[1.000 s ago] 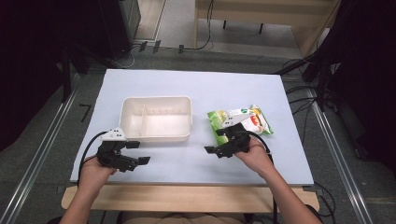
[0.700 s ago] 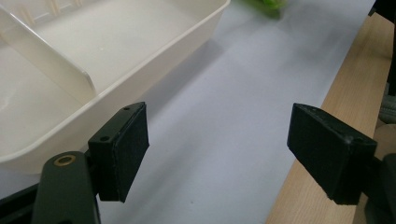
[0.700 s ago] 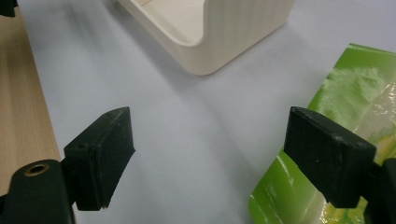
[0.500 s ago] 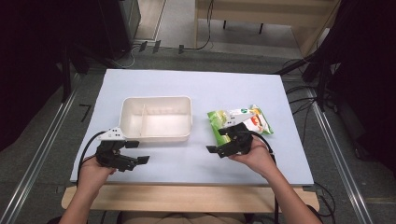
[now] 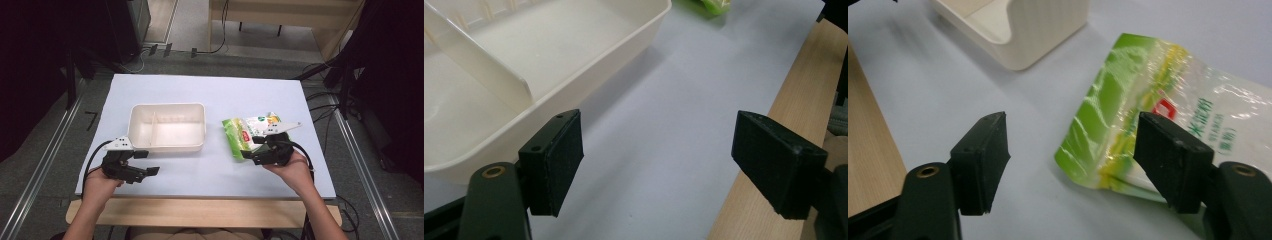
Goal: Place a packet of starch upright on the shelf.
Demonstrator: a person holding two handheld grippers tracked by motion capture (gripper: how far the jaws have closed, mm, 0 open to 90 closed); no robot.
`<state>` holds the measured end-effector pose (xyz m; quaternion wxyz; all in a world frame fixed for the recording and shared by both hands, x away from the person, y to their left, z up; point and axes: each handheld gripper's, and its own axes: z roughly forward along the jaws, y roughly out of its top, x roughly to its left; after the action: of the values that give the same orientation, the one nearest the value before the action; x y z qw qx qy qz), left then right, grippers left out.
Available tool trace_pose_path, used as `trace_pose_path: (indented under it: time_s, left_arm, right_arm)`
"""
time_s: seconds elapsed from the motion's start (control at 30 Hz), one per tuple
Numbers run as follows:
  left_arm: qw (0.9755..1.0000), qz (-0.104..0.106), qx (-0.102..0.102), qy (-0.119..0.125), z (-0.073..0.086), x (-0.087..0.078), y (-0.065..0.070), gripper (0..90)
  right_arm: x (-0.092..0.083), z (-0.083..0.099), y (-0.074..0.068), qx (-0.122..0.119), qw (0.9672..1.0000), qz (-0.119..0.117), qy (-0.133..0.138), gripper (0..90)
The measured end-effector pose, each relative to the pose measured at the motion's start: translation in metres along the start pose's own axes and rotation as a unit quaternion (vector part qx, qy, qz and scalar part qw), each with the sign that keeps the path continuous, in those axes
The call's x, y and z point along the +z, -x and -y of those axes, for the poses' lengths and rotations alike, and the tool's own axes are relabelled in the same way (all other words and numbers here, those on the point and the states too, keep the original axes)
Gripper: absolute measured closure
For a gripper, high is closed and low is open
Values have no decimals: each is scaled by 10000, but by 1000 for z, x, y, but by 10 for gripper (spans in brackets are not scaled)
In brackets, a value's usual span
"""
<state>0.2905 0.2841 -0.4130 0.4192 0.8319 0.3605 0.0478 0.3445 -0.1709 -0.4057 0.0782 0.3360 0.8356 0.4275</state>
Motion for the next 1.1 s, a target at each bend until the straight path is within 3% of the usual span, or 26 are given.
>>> trace_pose_path:
  time_s: [0.07,0.27,0.3,0.43,0.47,0.53,0.63,1.0,1.1]
  left_arm:
    - [10000,2,4,-2,0,0,0,214]
    - [10000,-4,21,-14,-1,1,0,214]
    - [10000,-4,24,-14,-1,1,1,214]
    - [10000,-1,26,-23,-1,2,1,214]
    - [10000,-8,33,-13,-1,1,1,214]
    - [10000,-15,44,-18,-1,1,1,214]
    - [10000,-15,41,-10,-1,1,1,214]
    - [10000,1,72,-27,-2,2,2,214]
    - [10000,-7,65,-47,-1,4,2,214]
  right_arm:
    - [-3,2,2,52,10000,32,-2,335]
    - [-13,16,17,148,9996,223,64,495]
    - [-13,19,23,285,9993,235,80,550]
    - [-10,23,28,333,9990,276,-66,641]
    - [-9,26,32,313,9991,239,-137,722]
    - [-9,27,34,348,9990,241,-164,750]
    - [-4,33,44,620,9972,243,-333,858]
    - [23,33,49,430,9942,265,-947,900]
    - [26,29,51,458,9948,242,-872,900]
